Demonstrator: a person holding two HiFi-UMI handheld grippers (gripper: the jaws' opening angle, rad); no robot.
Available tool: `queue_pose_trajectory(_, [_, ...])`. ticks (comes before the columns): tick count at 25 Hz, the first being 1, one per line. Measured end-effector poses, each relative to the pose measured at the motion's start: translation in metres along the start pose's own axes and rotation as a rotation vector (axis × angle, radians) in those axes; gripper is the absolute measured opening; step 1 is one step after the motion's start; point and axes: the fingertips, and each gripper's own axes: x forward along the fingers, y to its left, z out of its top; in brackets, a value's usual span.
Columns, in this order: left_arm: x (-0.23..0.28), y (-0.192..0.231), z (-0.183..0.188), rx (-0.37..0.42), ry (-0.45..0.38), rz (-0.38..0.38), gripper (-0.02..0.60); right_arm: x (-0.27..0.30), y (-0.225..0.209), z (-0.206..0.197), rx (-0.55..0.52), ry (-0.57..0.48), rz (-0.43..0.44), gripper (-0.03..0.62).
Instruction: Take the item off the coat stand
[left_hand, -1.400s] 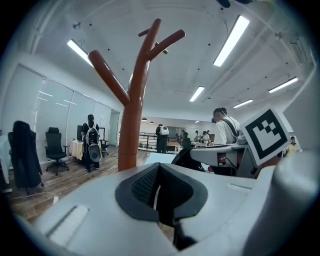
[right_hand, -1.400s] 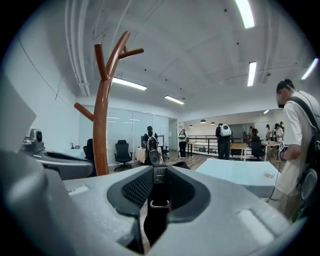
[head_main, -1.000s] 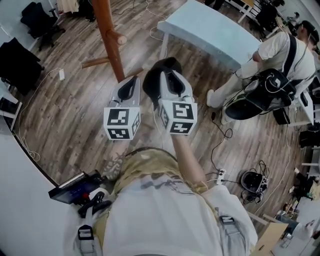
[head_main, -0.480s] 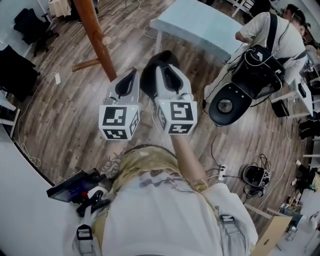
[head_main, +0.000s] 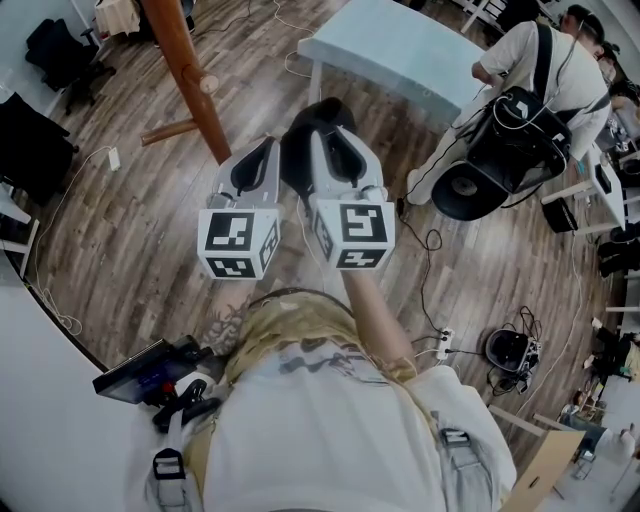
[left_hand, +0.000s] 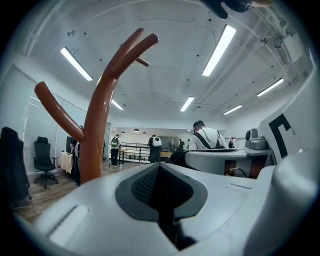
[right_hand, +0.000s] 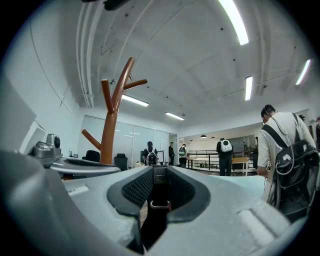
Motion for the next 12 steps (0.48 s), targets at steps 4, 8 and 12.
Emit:
queue_pose_trajectory(4, [0.0001, 0.0001, -0.0016, 0.0, 0.006, 0.002, 0.0, -0.0007, 0.0007, -0.0008, 0.002, 0.002, 0.002, 0.08])
queue_pose_trajectory(8, [0.0006, 0.0014, -0.0033, -0.003, 0.012, 0.005, -0.002, -0.0007, 0.0011, -0.001, 0.006, 0.0, 0.005, 0.08])
queue_pose_trajectory(12, [0.0006, 0.0042, -0.0053, -0.006, 0.016, 0.011, 0.0, -0.0012, 0.0002, -0.0016, 0.013, 0.002, 0.0, 0.08])
